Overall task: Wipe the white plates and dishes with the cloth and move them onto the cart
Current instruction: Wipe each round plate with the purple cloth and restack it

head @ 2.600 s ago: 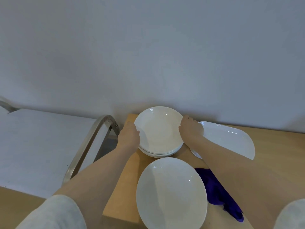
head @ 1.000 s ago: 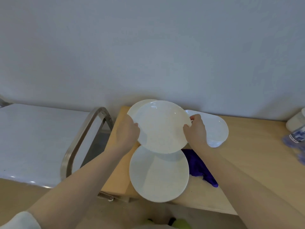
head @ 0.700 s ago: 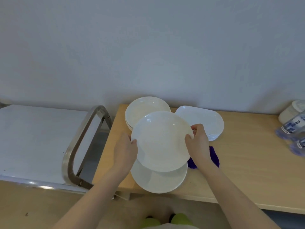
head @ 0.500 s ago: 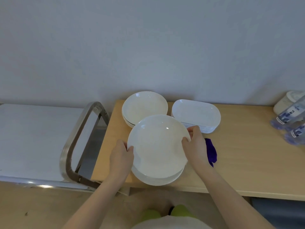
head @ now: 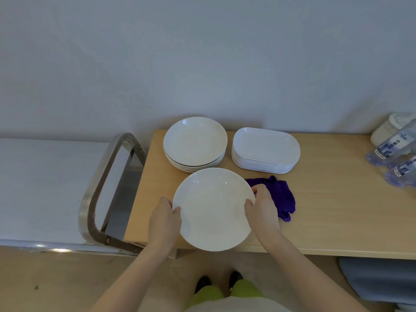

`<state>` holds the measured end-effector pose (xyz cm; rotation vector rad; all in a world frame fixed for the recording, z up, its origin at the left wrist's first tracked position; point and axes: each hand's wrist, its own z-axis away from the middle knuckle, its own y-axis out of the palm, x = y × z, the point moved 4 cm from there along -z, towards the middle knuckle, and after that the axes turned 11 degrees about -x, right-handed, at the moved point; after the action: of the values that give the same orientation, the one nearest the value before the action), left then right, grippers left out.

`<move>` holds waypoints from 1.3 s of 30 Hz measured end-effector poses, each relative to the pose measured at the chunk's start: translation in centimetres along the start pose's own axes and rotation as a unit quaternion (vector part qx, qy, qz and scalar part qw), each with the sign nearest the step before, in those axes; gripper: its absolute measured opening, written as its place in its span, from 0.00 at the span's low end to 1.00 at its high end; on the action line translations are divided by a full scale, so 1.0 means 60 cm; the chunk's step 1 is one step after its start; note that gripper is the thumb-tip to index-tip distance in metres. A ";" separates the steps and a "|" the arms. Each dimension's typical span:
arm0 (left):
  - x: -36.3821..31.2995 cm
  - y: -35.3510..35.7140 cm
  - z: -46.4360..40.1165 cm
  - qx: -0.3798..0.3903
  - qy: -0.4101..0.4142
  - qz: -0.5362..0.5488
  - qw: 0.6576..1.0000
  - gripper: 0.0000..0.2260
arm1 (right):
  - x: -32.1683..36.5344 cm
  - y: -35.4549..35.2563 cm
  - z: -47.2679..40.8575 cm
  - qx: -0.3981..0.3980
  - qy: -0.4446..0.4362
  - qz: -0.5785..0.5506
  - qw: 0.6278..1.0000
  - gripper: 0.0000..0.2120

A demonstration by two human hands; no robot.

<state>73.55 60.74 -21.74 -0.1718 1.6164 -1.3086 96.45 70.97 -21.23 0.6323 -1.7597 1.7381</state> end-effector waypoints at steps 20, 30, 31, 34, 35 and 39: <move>-0.004 0.006 -0.023 0.010 0.043 -0.012 0.999 0.04 | 0.001 0.014 -0.008 0.041 -0.074 0.143 0.986 0.10; -0.008 -0.007 -0.015 -0.004 0.054 -0.025 0.998 0.07 | -0.023 0.001 -0.057 -0.021 -0.152 0.251 0.956 0.22; -0.008 -0.008 -0.015 -0.008 0.054 -0.022 0.998 0.09 | -0.031 0.004 -0.062 -0.005 -0.143 0.275 0.951 0.25; -0.006 -0.009 -0.013 -0.014 0.046 -0.018 0.999 0.12 | -0.058 0.009 -0.073 0.028 -0.111 0.321 0.940 0.28; -0.006 -0.008 -0.012 -0.013 0.042 -0.018 0.999 0.12 | -0.064 0.009 -0.077 0.029 -0.114 0.329 0.937 0.26; -0.002 -0.004 -0.010 -0.006 0.036 -0.012 0.999 0.10 | -0.071 0.002 -0.082 0.017 -0.161 0.345 0.924 0.11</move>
<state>73.07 61.10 -21.56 -0.1526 1.6879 -1.3371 99.80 75.57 -24.36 0.3344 -2.3873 2.2184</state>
